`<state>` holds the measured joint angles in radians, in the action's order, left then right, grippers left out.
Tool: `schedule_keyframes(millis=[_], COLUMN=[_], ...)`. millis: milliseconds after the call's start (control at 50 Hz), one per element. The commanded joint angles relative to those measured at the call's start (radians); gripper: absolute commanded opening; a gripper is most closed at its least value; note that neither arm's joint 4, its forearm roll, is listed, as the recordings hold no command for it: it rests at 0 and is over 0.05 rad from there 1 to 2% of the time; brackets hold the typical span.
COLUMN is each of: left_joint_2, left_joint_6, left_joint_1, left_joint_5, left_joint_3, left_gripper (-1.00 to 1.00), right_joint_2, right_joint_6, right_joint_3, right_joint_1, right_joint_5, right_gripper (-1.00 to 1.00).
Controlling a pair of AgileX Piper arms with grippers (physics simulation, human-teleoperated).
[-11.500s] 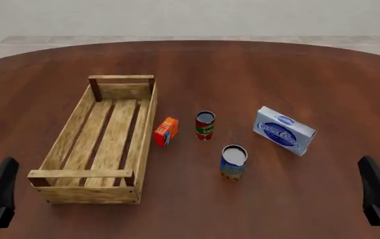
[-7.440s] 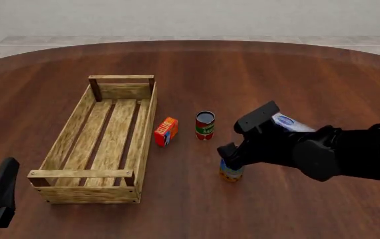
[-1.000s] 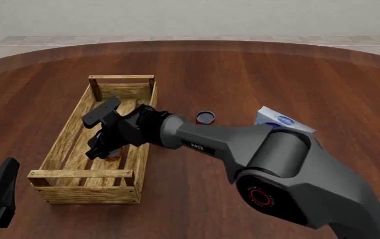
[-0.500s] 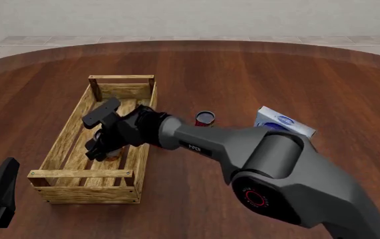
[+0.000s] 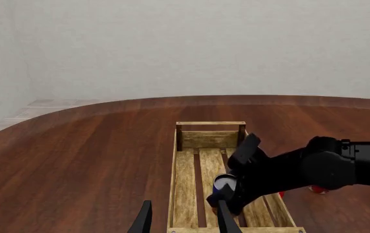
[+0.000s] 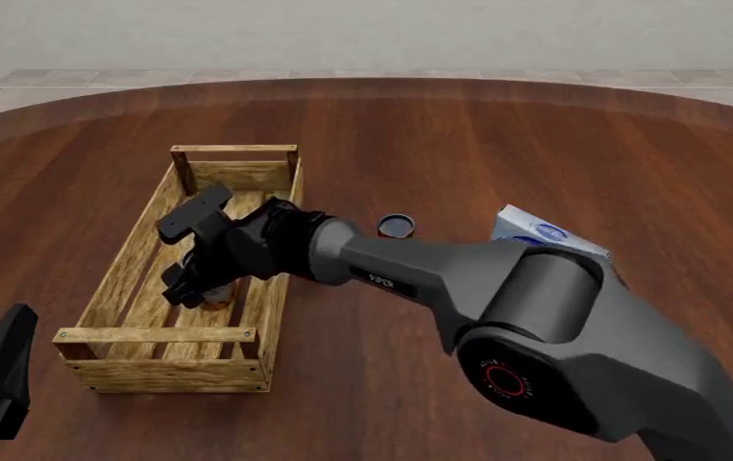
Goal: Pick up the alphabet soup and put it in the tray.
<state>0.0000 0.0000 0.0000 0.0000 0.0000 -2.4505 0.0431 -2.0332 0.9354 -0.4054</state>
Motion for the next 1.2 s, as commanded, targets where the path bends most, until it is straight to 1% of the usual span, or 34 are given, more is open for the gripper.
schedule_keyframes(millis=[20, 380, 720, 940, 1080, 1200], left_joint_2=[0.0, 0.0, 0.0, 0.0, 0.0, 0.0], left_joint_6=[0.0, 0.0, 0.0, 0.0, 0.0, 0.0], left_joint_1=[0.0, 0.0, 0.0, 0.0, 0.0, 0.0], left_joint_5=[0.0, 0.0, 0.0, 0.0, 0.0, 0.0], left_joint_3=[0.0, 0.0, 0.0, 0.0, 0.0, 0.0], left_gripper=[1.0, 1.0, 1.0, 1.0, 1.0, 1.0], right_joint_2=[0.046, 0.128, 0.248, 0.366, 0.434, 0.48], right_joint_6=[0.004, 0.006, 0.001, 0.01, -0.003, -0.002], right_joint_3=[0.036, 0.091, 0.185, 0.297, 0.378, 0.43], right_joint_1=[0.004, 0.01, 0.004, -0.009, -0.021, -0.022], right_joint_5=[0.017, 0.039, 0.087, 0.146, 0.194, 0.222], right_gripper=[1.0, 1.0, 1.0, 1.0, 1.0, 1.0])
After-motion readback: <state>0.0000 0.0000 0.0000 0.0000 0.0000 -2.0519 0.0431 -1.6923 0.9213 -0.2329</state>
